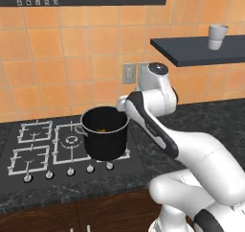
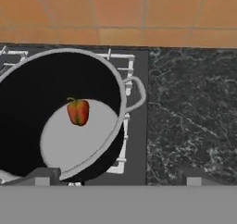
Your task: Put the bell pepper and broccoli in the pot. Retrieve the spatula and lightly stir the vegetables in the pot.
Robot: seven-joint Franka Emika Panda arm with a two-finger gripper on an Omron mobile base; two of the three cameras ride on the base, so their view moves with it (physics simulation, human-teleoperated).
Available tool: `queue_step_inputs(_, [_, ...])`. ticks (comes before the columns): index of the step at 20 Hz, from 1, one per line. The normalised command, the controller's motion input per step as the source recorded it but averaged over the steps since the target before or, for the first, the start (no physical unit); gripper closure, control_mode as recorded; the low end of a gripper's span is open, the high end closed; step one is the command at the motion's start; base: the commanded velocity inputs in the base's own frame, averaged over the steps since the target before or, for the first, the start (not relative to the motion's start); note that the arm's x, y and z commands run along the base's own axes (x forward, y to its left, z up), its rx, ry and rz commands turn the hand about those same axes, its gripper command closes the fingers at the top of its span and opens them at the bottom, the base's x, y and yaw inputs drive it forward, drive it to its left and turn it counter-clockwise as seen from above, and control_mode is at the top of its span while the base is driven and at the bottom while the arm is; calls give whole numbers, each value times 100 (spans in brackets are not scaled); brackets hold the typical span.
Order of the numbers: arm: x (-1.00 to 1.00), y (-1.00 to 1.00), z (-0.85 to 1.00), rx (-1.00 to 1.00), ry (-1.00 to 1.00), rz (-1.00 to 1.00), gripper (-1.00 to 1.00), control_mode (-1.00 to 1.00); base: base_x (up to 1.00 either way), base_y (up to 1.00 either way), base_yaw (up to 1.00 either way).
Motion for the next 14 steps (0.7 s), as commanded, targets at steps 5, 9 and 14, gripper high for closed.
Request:
queue_step_inputs(5, [-41,-100,-25,11,12,-23,-100,-100,0,0,0])
queue_step_inputs(9, [-23,-100,-31,14,11,-28,-100,-100,0,0,0])
queue_step_inputs(14, [-27,-100,-29,16,8,-29,-100,-100,0,0,0])
